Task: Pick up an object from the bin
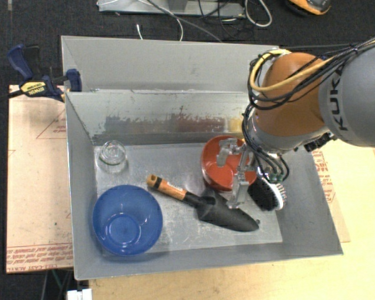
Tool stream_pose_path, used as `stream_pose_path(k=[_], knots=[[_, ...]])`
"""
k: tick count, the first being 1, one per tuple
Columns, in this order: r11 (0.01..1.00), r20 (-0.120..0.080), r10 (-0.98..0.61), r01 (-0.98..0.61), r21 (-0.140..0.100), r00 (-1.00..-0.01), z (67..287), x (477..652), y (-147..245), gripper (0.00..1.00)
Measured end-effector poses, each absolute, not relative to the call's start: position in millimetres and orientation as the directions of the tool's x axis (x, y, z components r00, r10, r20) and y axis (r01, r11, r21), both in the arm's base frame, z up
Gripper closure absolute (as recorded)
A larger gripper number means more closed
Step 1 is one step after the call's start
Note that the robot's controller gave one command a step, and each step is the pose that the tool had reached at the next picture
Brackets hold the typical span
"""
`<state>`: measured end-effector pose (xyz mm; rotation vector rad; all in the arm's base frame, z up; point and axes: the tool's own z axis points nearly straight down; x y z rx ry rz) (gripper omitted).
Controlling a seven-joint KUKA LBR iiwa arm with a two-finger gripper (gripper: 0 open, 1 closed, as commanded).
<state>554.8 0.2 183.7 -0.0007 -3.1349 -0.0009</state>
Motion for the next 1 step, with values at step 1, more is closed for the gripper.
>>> stream_pose_path(k=[1], knots=[[1.0,-0.001,0.001,0.001,0.001,-1.0,187.8,556.6,0.2,0.0]])
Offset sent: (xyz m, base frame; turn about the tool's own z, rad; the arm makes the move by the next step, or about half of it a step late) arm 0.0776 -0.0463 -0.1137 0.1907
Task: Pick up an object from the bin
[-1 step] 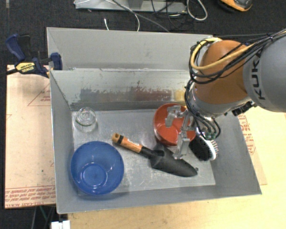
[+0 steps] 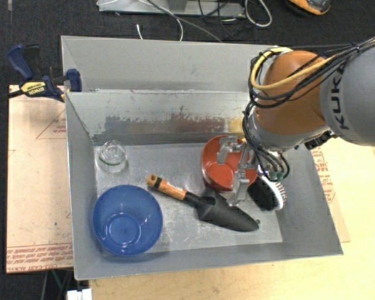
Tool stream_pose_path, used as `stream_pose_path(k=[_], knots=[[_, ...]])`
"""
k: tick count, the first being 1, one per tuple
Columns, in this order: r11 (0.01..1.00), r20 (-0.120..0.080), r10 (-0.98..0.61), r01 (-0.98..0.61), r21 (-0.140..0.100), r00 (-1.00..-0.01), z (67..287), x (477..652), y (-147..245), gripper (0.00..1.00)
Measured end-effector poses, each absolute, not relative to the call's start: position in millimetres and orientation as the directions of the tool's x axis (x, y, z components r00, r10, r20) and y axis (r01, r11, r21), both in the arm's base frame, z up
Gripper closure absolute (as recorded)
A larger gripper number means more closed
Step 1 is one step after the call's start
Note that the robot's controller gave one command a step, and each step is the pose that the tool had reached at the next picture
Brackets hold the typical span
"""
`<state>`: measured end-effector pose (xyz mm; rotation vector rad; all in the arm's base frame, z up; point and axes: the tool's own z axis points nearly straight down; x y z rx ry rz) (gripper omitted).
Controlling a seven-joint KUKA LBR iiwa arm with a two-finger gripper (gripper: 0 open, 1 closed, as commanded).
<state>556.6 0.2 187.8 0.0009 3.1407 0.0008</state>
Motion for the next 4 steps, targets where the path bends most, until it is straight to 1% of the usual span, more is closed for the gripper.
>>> stream_pose_path(k=[1,2,3,4], knots=[[0.982,0.017,0.189,0.189,0.007,-0.982,71.6,632.5,-42.4,0.0],[0.983,-0.011,0.186,0.186,0.005,-0.982,70.2,555.8,-20.9,0.0],[0.982,-0.015,0.186,0.186,0.009,-0.982,75.2,616.1,-34.9,0.0],[1.0,-0.008,0.017,0.016,0.005,-1.0,70.3,593.0,-62.9,0.0]])
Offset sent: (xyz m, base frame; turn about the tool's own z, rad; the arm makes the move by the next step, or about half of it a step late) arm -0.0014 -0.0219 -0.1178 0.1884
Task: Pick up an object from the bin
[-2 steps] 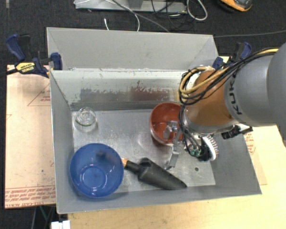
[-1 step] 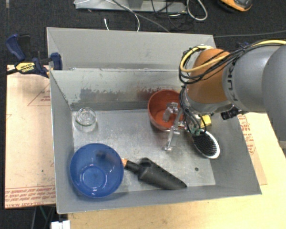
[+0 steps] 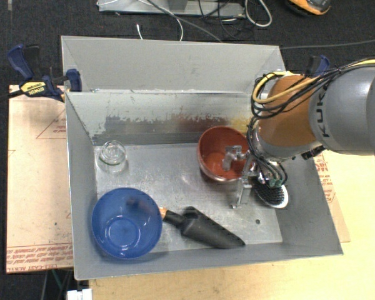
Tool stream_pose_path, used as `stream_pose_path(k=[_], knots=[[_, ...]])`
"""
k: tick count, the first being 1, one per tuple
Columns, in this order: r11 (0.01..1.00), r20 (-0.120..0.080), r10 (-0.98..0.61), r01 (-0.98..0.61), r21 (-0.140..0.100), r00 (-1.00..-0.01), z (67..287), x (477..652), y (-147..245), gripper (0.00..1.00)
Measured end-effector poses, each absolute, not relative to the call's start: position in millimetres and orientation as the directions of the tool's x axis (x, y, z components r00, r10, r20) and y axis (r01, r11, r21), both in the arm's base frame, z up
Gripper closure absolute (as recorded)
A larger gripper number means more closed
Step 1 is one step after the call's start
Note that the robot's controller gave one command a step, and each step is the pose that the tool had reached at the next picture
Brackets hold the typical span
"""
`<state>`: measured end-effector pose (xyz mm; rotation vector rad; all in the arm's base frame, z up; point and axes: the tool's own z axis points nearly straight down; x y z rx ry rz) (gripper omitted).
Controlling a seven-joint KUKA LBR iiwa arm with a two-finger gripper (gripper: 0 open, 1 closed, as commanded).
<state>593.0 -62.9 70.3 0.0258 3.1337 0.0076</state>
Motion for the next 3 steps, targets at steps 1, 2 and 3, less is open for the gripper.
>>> stream_pose_path(k=[1,2,3], knots=[[0.985,0.014,0.17,0.17,0.011,-0.985,73.0,609.6,-31.2,1.0],[0.985,0.014,0.17,0.17,0.011,-0.985,73.0,609.6,-31.2,1.0],[0.985,0.015,0.169,0.169,0.011,-0.985,73.2,609.3,-30.8,1.0]])
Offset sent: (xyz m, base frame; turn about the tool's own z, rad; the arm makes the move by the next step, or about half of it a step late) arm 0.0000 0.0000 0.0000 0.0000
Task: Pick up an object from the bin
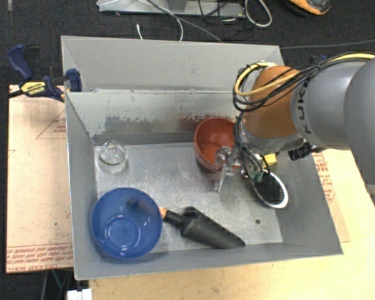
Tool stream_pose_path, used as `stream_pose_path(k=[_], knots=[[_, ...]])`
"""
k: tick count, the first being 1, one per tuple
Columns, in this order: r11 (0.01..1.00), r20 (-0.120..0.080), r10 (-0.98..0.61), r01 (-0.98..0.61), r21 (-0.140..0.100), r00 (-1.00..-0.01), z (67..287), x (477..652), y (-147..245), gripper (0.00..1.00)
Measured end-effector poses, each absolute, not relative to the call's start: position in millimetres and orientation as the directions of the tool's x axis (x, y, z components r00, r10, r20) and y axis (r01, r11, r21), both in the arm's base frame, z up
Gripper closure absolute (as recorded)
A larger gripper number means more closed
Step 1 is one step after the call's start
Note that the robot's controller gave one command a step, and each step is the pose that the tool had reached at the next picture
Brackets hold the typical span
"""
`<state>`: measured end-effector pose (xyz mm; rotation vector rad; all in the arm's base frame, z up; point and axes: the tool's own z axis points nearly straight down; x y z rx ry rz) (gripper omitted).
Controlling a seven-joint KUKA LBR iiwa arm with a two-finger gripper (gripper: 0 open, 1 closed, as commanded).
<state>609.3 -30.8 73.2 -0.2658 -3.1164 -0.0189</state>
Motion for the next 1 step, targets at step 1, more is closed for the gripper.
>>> stream_pose_path(k=[1], knots=[[0.986,0.013,0.169,0.169,0.012,-0.986,90.0,610.0,-30.6,1.0]])
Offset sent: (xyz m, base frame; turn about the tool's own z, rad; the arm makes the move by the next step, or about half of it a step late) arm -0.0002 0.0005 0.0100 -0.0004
